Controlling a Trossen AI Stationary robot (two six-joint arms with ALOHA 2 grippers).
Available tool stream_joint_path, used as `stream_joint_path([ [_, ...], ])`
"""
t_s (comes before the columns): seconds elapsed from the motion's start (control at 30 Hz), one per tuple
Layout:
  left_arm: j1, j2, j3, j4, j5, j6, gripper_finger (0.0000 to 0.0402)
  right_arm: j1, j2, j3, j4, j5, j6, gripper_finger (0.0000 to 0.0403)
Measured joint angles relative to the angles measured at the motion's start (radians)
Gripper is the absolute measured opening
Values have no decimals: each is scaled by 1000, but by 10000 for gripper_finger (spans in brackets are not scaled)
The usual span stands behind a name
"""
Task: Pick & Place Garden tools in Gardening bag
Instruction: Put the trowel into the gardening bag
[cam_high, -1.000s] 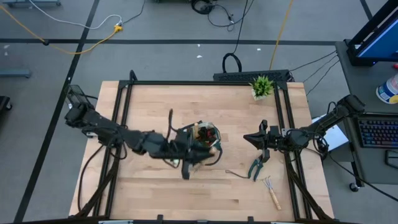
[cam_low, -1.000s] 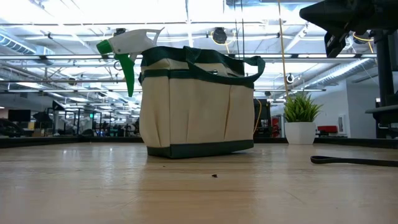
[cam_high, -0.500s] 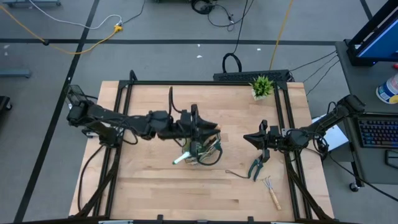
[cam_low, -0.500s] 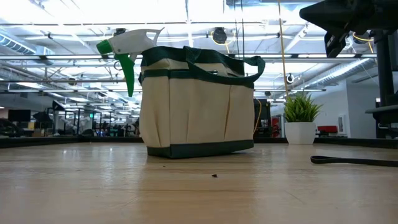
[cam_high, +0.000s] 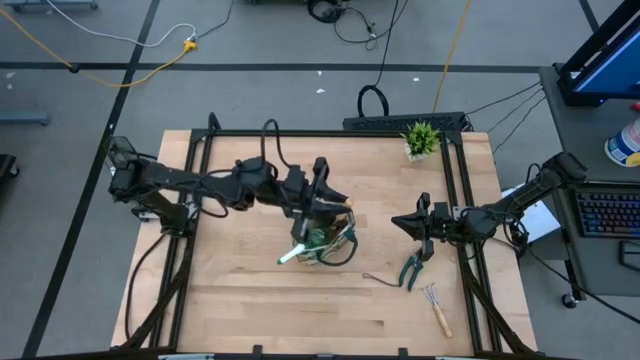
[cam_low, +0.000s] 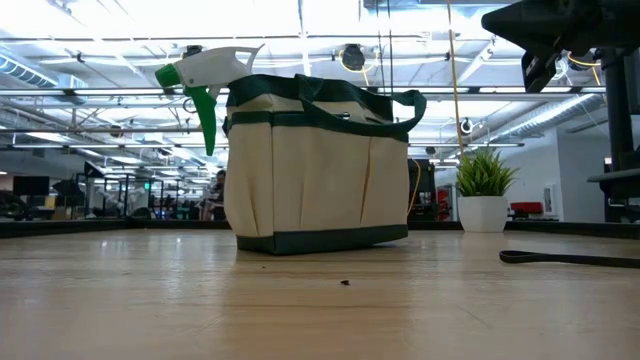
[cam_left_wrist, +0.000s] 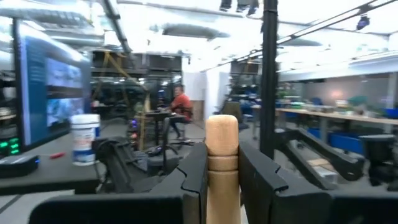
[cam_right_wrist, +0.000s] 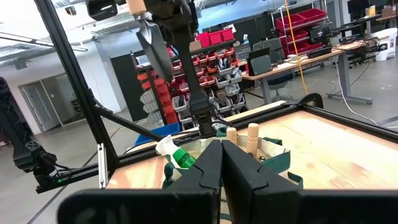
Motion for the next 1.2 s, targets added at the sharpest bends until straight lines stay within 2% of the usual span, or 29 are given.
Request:
stream_joint_path([
  [0.33, 72, 0, 0, 2, 239, -37, 60, 0, 0, 0, 0, -3, 0, 1],
  [0.5, 109, 0, -9, 5, 321, -64, 60, 0, 0, 0, 0, -4, 0, 1],
  [0.6, 124, -2, -60, 39, 325, -79, 60, 0, 0, 0, 0, -4, 0, 1],
  [0.7, 141, -34, -153, 153, 326, -126, 60, 0, 0, 0, 0, -4, 0, 0],
  [0.83, 153, -101, -318, 340, 278, -161, 60, 0, 0, 0, 0, -3, 0, 0],
  [0.97, 153, -145, -452, 450, 220, -154, 60, 0, 0, 0, 2, -1, 0, 0],
  [1.07, 149, -143, -504, 524, 216, -152, 60, 0, 0, 0, 3, 5, 0, 0],
  [1.2, 149, -120, -512, 544, 217, -118, 60, 0, 0, 0, 9, 6, 0, 0],
])
